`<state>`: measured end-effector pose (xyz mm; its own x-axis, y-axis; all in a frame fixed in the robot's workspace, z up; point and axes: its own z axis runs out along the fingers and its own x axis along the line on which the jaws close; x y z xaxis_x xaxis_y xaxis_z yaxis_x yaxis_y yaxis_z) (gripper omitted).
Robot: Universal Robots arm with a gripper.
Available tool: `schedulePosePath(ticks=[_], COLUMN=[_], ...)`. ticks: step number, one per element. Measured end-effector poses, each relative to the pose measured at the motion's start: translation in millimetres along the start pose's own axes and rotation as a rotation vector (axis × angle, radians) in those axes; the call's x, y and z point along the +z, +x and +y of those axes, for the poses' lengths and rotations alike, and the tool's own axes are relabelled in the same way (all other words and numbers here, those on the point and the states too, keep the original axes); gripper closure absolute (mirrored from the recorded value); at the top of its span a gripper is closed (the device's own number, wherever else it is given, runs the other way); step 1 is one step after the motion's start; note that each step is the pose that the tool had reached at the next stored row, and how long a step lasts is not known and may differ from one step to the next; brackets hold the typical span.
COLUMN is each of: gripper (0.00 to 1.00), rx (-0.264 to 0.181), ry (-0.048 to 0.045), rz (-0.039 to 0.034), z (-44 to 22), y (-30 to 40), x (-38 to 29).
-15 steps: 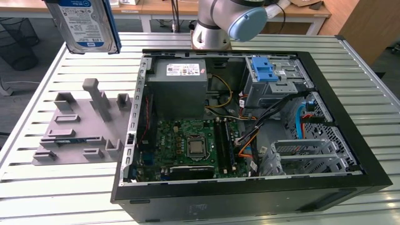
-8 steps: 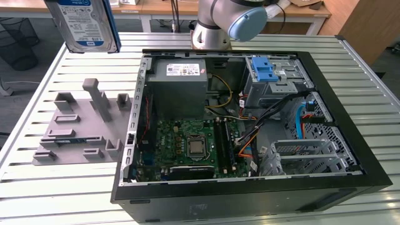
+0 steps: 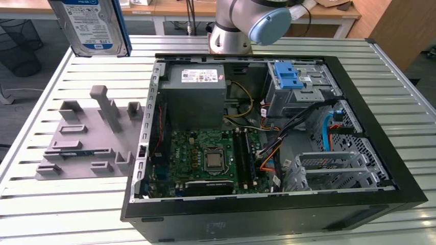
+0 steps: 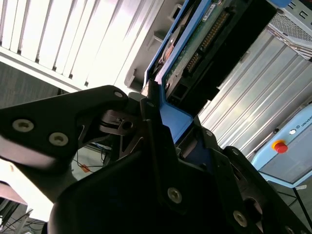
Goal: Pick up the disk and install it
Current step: 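Pick up the disk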
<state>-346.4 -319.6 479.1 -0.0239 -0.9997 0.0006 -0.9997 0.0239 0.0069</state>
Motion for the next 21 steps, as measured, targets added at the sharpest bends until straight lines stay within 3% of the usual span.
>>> schedulePosePath(ticks=[21], gripper=[0.64], rx=[0.000], ry=[0.0001], rz=[-0.0001], z=[-12.1], y=[5.7], x=[0.0])
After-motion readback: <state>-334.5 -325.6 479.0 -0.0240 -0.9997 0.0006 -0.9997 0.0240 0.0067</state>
